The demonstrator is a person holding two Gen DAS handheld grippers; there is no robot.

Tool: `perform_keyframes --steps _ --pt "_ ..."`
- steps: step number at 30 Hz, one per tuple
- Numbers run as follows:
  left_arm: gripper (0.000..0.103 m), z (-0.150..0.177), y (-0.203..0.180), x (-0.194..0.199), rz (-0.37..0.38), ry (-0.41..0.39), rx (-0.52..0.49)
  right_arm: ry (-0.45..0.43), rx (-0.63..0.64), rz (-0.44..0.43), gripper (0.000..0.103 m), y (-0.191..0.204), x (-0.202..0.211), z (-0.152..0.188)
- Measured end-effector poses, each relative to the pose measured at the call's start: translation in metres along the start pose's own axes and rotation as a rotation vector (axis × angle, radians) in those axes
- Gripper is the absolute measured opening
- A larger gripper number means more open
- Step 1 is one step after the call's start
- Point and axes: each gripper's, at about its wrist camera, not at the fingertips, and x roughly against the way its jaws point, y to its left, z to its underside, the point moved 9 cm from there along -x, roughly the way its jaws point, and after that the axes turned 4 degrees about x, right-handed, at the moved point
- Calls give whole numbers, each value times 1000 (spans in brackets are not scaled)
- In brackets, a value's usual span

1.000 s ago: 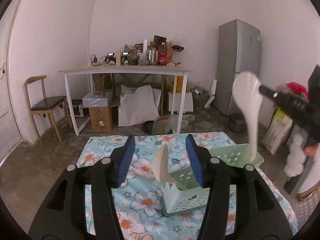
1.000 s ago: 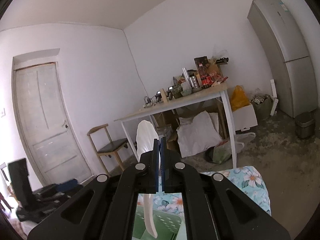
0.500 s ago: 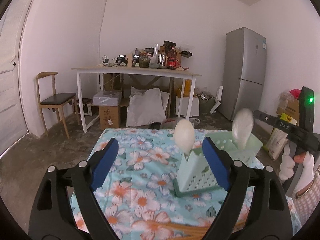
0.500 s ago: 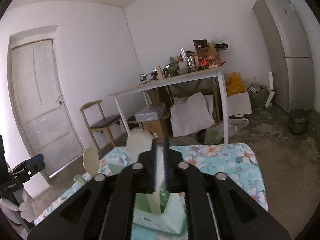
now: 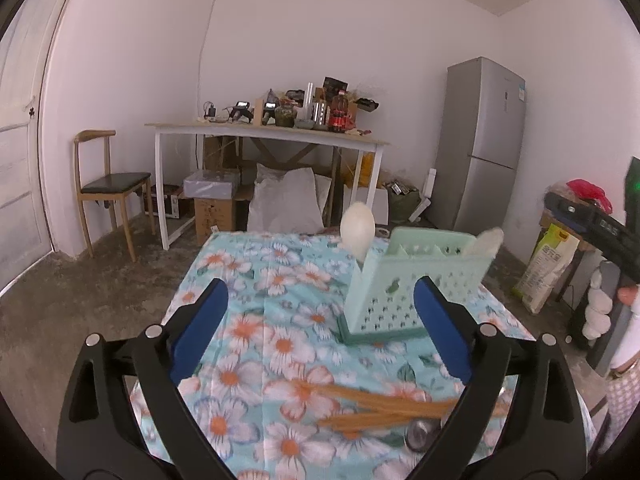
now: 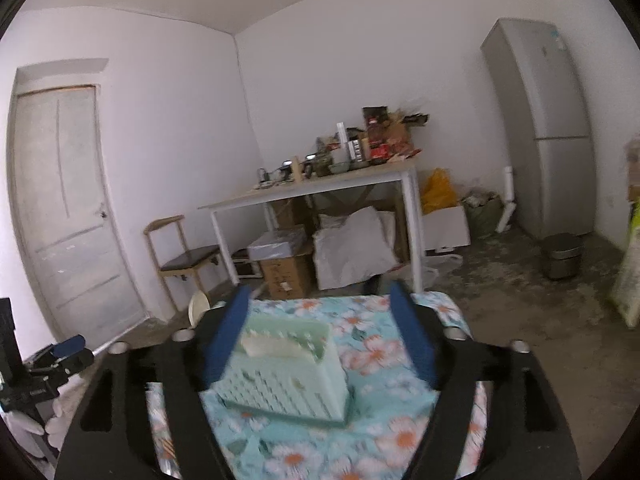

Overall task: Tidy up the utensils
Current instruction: 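Open both grippers and withdraw them from the mint holder, then grasp a steel spoon by its bowl with the left gripper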

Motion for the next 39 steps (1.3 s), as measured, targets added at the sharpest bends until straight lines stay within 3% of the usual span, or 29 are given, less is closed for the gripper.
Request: perform_keyframes --steps 4,8,13,19,26,39 --pt "91 18 2 8 7 26 16 8 17 72 97 6 30 22" --pt "93 30 2 18 15 37 33 66 1 112 97 11 45 49" --pt "95 43 -5 25 36 41 26 216 -15 134 97 16 50 91" --pt "95 60 -16 25 71 77 26 369 -127 108 97 19 57 151" --pt "95 77 -18 20 104 132 59 504 -127 108 97 26 56 228" --pt "95 89 -18 6 88 178 72 400 -160 68 97 20 60 232"
